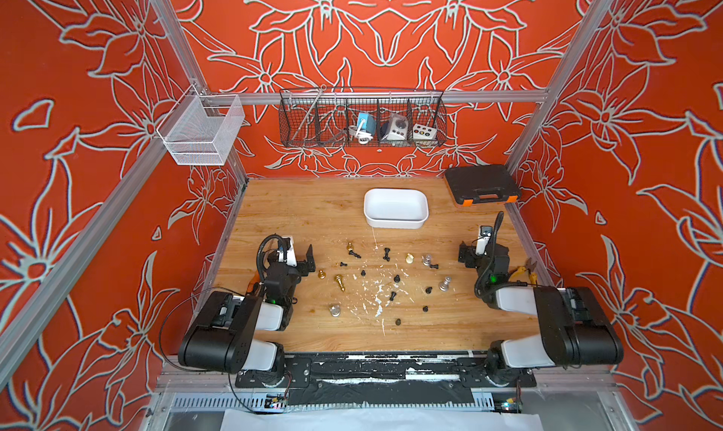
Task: Put the chess pieces into the storage box
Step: Pick up the chess piece at the center of the board.
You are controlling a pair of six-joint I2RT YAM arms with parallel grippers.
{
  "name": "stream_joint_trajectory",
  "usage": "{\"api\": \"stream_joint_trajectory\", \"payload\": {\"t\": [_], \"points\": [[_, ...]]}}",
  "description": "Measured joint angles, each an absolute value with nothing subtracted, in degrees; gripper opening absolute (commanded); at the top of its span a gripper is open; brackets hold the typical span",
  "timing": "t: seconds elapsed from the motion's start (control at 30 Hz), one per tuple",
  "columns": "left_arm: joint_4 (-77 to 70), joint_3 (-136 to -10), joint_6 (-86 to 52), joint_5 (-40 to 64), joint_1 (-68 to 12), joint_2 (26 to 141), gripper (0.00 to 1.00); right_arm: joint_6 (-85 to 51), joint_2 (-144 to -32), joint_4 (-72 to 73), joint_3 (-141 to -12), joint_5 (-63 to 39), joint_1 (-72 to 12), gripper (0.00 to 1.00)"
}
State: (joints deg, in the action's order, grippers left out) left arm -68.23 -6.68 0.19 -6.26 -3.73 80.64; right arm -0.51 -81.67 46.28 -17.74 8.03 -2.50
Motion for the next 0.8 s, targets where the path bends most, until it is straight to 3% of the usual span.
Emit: {"api": "stream_joint_trajectory", "payload": {"t": [0.2,0.43,0.8], "points": [[-65.8,-7.5,0.2,-6.2,-3.7,79.8,0.98,-0.4,-80.8,44.2,-18.2,7.4,-2.5,0.97],[-42.8,-21.8,-2.2,-5.4,-3.7,70.2,0.98,-2.0,-69.8,21.0,-32.3,3.1,-2.7,0.96],[-23.6,-23.4,-9.2,4.8,-3.7,59.8,0.98,-5.9,-68.7,-7.3,-45.4,-5.7,-9.0,0.85]]}}
